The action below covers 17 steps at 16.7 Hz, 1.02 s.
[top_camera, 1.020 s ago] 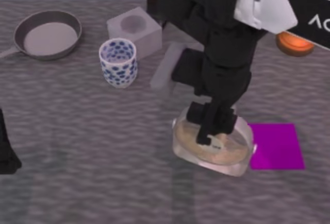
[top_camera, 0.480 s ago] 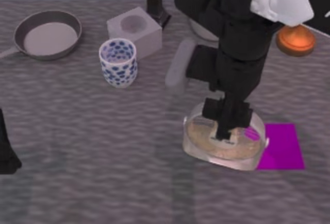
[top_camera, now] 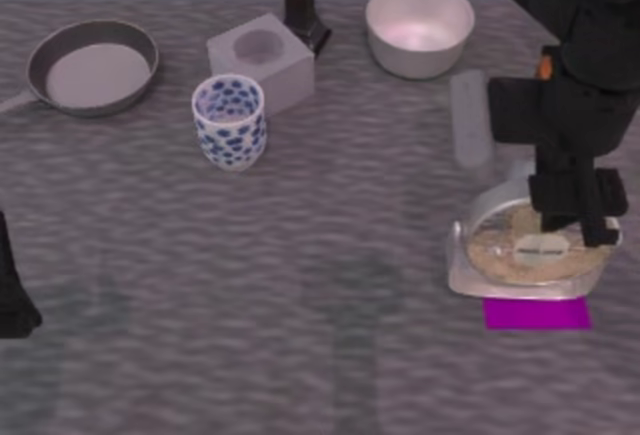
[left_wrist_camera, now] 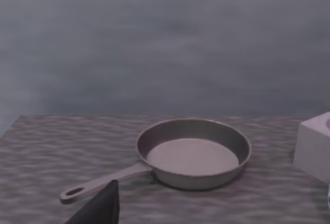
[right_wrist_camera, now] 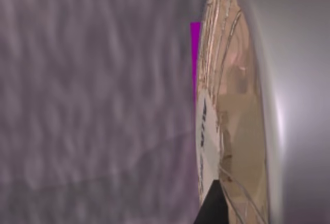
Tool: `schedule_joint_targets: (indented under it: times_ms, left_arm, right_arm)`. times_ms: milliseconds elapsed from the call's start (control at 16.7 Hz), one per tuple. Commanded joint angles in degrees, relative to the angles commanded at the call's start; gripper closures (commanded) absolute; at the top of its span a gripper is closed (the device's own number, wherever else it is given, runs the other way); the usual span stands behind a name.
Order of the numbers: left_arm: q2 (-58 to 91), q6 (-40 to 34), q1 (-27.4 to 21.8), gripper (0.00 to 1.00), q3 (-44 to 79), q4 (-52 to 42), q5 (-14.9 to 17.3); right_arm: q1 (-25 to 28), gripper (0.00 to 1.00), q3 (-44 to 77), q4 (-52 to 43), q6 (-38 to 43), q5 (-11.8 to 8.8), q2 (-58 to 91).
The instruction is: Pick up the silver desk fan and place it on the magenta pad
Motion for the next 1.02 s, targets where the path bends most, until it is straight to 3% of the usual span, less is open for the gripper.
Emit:
schedule_joint_targets:
  times_ms: [300, 600, 1020]
  left_arm:
    - [0.0, 0.0, 0.0, 0.0, 0.0, 0.0, 0.0]
    - [0.0, 0.0, 0.0, 0.0, 0.0, 0.0, 0.0]
    - [0.0, 0.0, 0.0, 0.0, 0.0, 0.0, 0.0]
  right_arm:
    - [-4.63, 1.0, -3.43, 0.89, -8.82, -0.01, -3.11]
    - [-4.36, 1.0, -3.48, 1.03, -8.74, -0.01, -2.88]
    - [-4.86, 1.0, -10.36, 8.63, -9.05, -0.01, -2.31]
